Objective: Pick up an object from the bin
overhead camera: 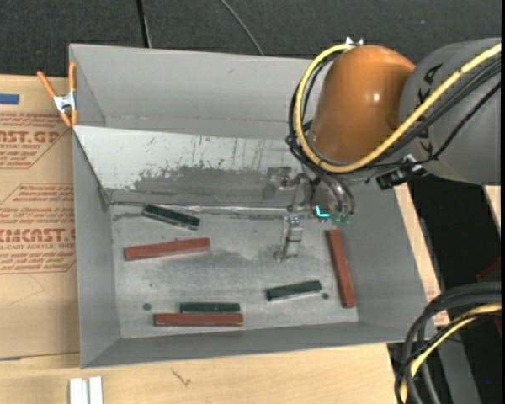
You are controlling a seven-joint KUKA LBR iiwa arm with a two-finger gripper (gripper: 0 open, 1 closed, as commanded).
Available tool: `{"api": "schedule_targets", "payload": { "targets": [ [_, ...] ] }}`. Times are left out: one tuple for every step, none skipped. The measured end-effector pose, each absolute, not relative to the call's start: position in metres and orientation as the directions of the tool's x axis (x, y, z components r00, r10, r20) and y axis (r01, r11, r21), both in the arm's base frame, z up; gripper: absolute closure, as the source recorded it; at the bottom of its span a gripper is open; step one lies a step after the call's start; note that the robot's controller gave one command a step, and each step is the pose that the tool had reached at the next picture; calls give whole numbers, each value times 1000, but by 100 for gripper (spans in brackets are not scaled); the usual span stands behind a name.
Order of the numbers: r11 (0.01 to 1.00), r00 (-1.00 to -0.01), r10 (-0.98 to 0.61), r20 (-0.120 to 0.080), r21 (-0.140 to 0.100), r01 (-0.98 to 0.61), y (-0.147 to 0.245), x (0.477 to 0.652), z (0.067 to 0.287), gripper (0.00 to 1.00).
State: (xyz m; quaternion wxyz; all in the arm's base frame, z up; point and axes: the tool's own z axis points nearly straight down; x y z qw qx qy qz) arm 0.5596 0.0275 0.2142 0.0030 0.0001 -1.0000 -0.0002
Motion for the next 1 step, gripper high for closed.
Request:
{"api": "schedule_targets", "payload": {
  "targets": [
    [1000, -1000, 1, -2, 1, 1, 27, 561, 219, 100]
  ]
}}
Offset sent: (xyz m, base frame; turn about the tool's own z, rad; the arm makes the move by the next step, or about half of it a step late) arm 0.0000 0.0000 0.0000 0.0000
